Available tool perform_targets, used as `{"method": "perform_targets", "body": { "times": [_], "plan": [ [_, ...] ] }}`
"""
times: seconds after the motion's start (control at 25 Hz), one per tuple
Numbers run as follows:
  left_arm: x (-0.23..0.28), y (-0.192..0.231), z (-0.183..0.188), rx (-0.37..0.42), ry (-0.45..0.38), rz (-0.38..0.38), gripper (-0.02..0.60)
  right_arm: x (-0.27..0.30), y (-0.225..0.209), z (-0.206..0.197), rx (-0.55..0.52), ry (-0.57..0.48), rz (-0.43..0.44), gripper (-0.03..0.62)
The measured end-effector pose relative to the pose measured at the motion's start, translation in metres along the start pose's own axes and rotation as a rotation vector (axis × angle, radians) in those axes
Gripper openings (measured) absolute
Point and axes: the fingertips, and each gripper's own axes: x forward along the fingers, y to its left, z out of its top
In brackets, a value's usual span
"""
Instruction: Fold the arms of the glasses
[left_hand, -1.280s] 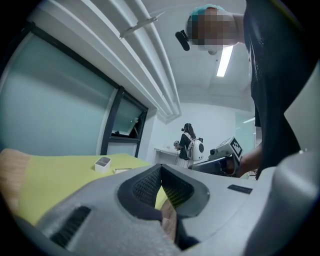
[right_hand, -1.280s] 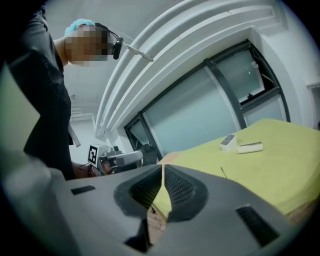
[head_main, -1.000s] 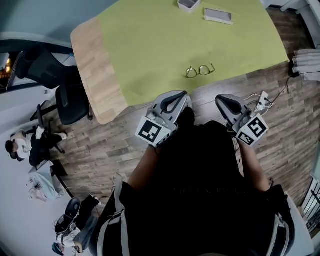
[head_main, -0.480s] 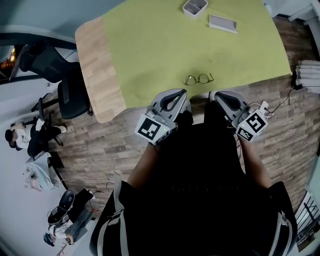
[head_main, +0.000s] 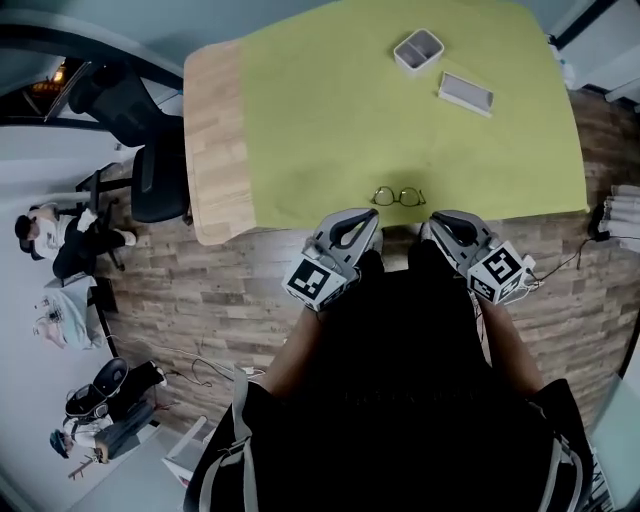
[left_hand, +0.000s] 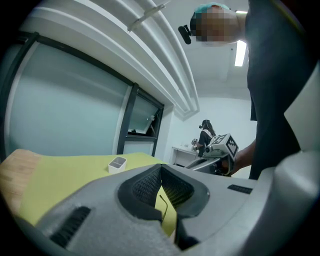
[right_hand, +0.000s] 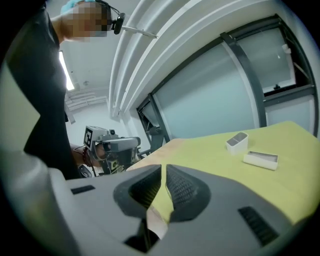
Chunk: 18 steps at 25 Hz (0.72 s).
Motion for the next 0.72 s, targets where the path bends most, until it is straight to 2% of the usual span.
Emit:
{"method": "perform_targets", "body": {
  "times": [0.16, 0.44, 0.72],
  "plan": [
    [0.008, 0.003, -0.004, -0.008, 0.010, 0.013, 0.018, 0.008, -0.016, -0.010, -0.010, 0.045, 0.000, 0.035],
    [0.019, 0.008, -0.020, -0.005, 0.033, 0.025, 0.017, 0.028, -0.038, -0.042, -0.073, 0.182, -0.003, 0.035],
    [0.021, 0.018, -0.026, -0.024, 0.045, 0.053, 0.017, 0.047, -0.057, -0.077, -0.098, 0.313, 0.033, 0.037]
  ]
}}
